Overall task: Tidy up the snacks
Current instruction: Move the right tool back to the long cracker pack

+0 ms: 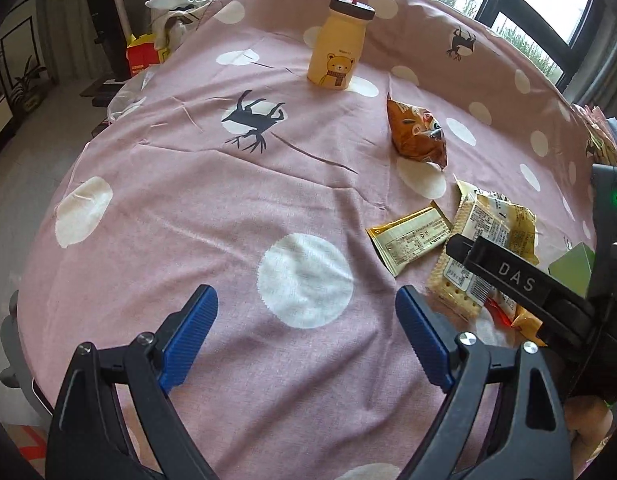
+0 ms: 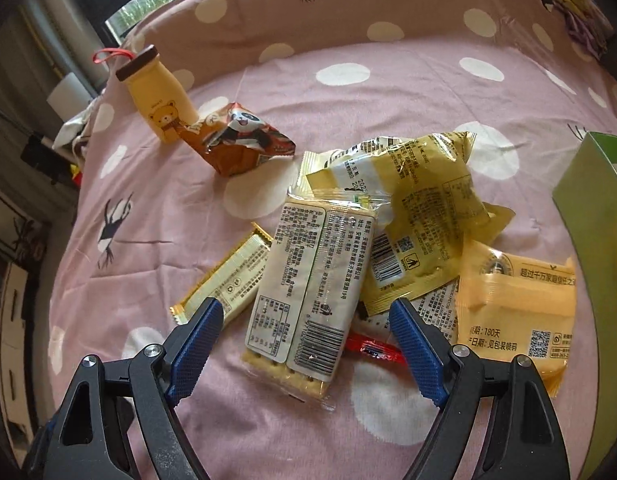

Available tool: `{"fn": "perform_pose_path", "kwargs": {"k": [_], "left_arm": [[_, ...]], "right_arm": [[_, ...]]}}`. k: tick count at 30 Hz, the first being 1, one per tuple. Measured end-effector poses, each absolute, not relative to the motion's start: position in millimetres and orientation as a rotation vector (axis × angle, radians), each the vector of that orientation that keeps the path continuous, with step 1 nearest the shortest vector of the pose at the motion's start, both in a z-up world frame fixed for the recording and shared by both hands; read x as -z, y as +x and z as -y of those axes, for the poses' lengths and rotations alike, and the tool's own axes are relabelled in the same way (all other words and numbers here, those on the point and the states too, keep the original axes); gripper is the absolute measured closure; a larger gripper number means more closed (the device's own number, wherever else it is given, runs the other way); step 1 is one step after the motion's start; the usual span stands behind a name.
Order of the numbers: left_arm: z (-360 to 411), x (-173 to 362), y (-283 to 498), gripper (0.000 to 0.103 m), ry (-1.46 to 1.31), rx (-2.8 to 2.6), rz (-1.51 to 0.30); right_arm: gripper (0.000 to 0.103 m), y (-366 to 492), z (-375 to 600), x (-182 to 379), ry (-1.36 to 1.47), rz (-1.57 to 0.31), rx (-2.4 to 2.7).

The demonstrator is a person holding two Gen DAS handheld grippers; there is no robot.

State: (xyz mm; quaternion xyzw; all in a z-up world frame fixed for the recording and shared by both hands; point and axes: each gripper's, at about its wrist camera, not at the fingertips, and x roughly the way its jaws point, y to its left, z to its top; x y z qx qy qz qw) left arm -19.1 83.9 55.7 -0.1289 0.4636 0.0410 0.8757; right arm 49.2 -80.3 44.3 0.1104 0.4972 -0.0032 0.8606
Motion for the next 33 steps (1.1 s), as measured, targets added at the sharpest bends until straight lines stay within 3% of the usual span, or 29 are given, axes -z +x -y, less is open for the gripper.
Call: {"fn": "perform_pose_path", "kwargs": {"k": [2,4,6,8,12,15,20,22,23,24,33], "left_arm": [[-86,-56,-19,0.012,-0.272,-0.09,-0.971],[-87,-55,-19,0.012,-0.279,-0.085,-0.974],[-87,-56,-19,0.012,-0.284,-0.08,-0.975],[-87,-56,-19,0.012,-0.285,-0.082,-0.974],[-89,-56,-19,0.012,-0.292,-0.083,-0.975],[-88,-55,-19,0.012,-0.293,-0.084,-0.982],[-87,-56,-19,0.012,-0.294,-0.07,-0.981],[-89,-56,-20,0.012,-0.303,-0.074,-0.978],[-90,-56,-20,0.012,-0.308,-0.078,-0.978],[-92,-56,-20,0.012,-0.312,-0.083,-0.978],[-104,-55,-18,0.012,-0.345,-0.101,-0.984]], "right_arm": [[0.017,49,79,-44,0.204,-1.022,0.026],[0.026,50,75,-44,0.162,-1.014,0.05],[0.047,49,71,-44,0.107,-0.997,0.059],[0.052,46,68,-47,0.1,-0.99,0.027],[0.079,35,73,-57,0.097,-0.985,0.009],[0.085,26,80,-63,0.14,-1.0,-0.06],[0.082,31,92,-50,0.227,-1.083,-0.03],[0.059,33,93,-49,0.27,-1.083,-0.023],[0.032,33,92,-50,0.276,-1.076,-0.016],[0.018,33,89,-51,0.28,-1.06,-0.014],[0.017,56,55,-37,0.192,-1.037,0.089]]}}
